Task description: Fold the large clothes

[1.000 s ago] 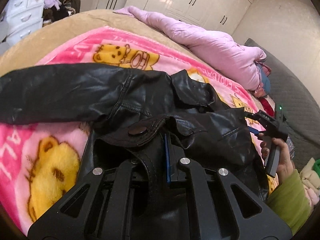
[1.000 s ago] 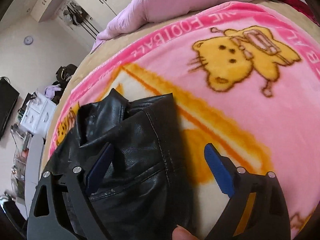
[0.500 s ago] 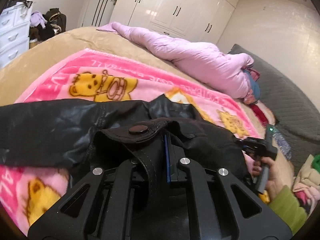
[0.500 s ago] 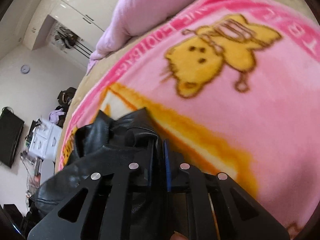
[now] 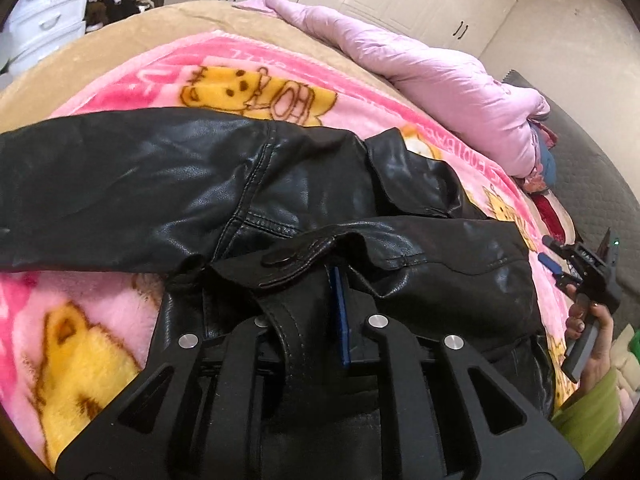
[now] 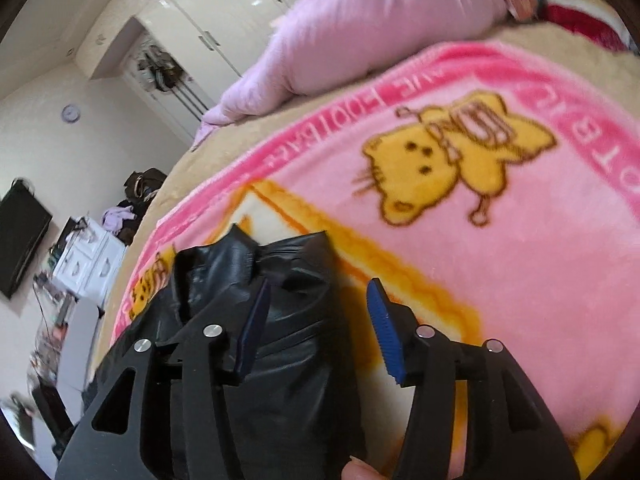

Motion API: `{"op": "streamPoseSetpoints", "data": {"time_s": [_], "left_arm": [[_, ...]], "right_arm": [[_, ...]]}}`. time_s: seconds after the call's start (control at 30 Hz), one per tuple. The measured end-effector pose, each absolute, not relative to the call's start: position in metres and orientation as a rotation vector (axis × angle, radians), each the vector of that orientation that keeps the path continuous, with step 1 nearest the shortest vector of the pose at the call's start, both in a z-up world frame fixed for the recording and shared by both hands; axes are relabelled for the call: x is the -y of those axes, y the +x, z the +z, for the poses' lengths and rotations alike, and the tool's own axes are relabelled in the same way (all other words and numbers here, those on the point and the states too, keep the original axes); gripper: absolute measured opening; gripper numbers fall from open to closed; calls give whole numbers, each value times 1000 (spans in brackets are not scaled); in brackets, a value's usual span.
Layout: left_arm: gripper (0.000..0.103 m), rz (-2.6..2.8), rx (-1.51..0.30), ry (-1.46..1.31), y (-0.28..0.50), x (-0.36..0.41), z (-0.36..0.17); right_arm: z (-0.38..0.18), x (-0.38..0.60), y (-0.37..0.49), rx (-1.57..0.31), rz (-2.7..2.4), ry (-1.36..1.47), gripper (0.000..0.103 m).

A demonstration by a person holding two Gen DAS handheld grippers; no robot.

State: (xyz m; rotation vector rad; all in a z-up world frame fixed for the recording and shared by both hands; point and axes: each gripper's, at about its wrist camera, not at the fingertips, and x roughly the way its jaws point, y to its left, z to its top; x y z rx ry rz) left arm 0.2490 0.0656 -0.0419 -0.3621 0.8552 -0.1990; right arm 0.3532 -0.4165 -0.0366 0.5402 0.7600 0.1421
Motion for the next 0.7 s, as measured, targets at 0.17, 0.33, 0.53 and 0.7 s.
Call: {"op": "streamPoseSetpoints", "data": {"time_s": [0.17,0.33,0.53,0.7], "left_arm": [[8,-224,-857,-390,244,-70,-37],[11,-247,-848,-401,237,-71,-27],[33,-251,-827,-358,228,-70,-13],[33,-232,-824,-365,221,-73,-7]], "right_arm": [[-19,390,335,-733,190,429,52],[-16,363,321,-746,229,345,56],[-13,351,308,-741,244,321,56],[-9,342,294,-727,244,275,56]]}}
